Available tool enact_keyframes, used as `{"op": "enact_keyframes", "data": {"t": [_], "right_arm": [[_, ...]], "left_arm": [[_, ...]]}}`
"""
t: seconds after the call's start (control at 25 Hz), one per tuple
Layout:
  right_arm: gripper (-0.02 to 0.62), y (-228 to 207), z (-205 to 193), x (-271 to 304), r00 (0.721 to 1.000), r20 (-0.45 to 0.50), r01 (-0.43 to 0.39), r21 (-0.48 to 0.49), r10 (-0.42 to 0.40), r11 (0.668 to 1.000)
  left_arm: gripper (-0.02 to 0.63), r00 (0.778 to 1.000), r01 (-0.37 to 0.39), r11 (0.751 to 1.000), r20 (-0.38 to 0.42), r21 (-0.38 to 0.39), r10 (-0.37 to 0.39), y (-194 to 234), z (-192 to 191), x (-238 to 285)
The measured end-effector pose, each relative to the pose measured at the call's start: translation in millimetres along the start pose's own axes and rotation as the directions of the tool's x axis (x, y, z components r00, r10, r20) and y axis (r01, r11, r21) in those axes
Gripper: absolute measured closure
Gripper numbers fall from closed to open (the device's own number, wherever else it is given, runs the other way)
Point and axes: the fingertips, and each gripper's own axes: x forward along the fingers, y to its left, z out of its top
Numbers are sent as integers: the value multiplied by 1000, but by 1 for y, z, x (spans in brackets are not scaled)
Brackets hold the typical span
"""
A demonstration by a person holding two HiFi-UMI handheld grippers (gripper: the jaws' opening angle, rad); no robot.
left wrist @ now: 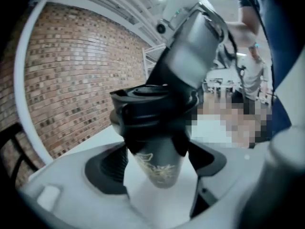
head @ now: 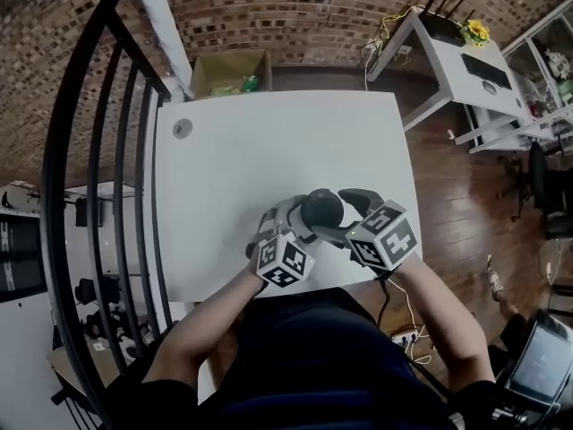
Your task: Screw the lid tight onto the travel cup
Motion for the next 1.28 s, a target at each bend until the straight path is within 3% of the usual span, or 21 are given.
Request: {"op": "enact_keyframes", "data": {"t": [0.04, 0.12, 0.24, 0.36, 0.52, 0.6, 0.68, 0.72, 0.8, 0.88, 0.96, 1.16, 1.28], "right_arm": [[215, -3, 6, -5, 994, 109, -2, 124, -12, 992], [213, -11, 12, -20, 953, 296, -35, 315, -63, 948], [223, -31, -3, -45, 880, 447, -55, 434, -162, 899], [329, -61, -37, -59, 854, 460, 1, 468, -245, 884], [578, -86, -78, -60, 854, 442, 33, 484, -276, 875], [584, -90, -88, -57, 848, 449, 56, 454, -282, 889], [584, -94, -92, -55, 835, 460, 97, 417, -302, 904], [584, -95, -92, -57, 825, 472, 114, 400, -311, 909], [584, -96, -89, -60, 799, 504, 137, 379, -328, 915], [584, -92, -85, -58, 781, 527, 148, 366, -335, 919], [584, -84, -82, -49, 781, 534, 139, 359, -325, 923], [584, -95, -106, -67, 782, 499, 186, 386, -374, 904], [584, -109, -129, -94, 770, 504, 199, 394, -392, 897]], "left_arm": [[210, 999, -54, 997, 3, -47, 55, 1, -2, -3], [210, 990, -139, 982, 3, -128, 140, 3, -5, -11], [210, 980, -190, 953, 3, -237, 197, 0, -13, -29], [218, 974, -223, 927, -31, -303, 224, 3, -31, -51], [300, 971, -238, 893, -68, -382, 230, 6, -40, -83], [373, 972, -232, 885, -67, -403, 224, 1, -38, -93], [537, 970, -241, 872, -68, -425, 235, -4, -38, -96], [582, 968, -247, 863, -74, -440, 239, -8, -39, -95], [600, 968, -248, 851, -90, -464, 233, -14, -39, -90], [600, 972, -235, 848, -100, -474, 213, -18, -41, -90], [600, 975, -220, 855, -107, -469, 193, -20, -46, -96], [600, 997, -77, 927, -58, -366, 59, -43, -40, -55], [600, 999, -11, 934, -36, -358, -2, -74, -15, -22]]}}
